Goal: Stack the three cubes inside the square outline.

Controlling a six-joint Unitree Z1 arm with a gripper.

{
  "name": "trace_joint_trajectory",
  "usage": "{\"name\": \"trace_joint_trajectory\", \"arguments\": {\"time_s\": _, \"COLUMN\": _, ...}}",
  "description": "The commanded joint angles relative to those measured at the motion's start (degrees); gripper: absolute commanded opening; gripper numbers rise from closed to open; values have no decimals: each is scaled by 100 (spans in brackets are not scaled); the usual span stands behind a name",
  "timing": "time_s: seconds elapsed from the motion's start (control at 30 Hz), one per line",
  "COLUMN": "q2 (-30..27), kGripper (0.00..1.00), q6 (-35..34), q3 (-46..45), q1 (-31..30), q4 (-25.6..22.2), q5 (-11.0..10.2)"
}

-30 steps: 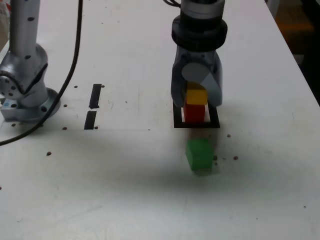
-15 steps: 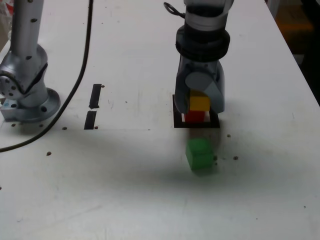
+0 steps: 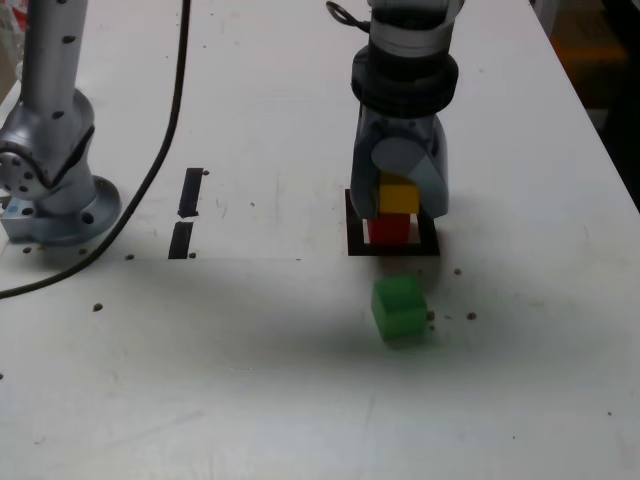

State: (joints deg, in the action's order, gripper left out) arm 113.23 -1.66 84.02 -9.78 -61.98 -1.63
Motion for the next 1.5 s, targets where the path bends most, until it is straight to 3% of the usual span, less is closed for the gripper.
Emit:
{"name": "trace_joint_trajectory", "arguments": {"time_s": 0.0, "q2": 6, "kGripper": 22, "q6": 8, "q3": -36, "q1": 11, "q4": -13, "q5": 8}}
{"name": "trace_joint_trajectory", "arguments": {"time_s": 0.13, "q2": -6, "kGripper": 28, "q6": 8, "q3": -126, "q1": 11, "q4": -28, "q5": 49}}
{"name": "trace_joint_trajectory", "arguments": {"time_s": 0.2, "q2": -10, "kGripper": 36, "q6": 8, "q3": -168, "q1": 11, "q4": -46, "q5": 72}}
{"name": "trace_joint_trajectory", "arguments": {"time_s": 0.27, "q2": -16, "kGripper": 51, "q6": 20, "q3": -183, "q1": 11, "q4": -79, "q5": 91}}
{"name": "trace_joint_trajectory", "arguments": {"time_s": 0.33, "q2": -29, "kGripper": 57, "q6": 32, "q3": -155, "q1": 11, "q4": -107, "q5": 73}}
{"name": "trace_joint_trajectory", "arguments": {"time_s": 0.87, "q2": -83, "kGripper": 64, "q6": 43, "q3": -5, "q1": 11, "q4": -261, "q5": -128}}
{"name": "trace_joint_trajectory", "arguments": {"time_s": 1.47, "q2": -800, "kGripper": 71, "q6": -165, "q3": 562, "q1": -103, "q4": -1484, "q5": -648}}
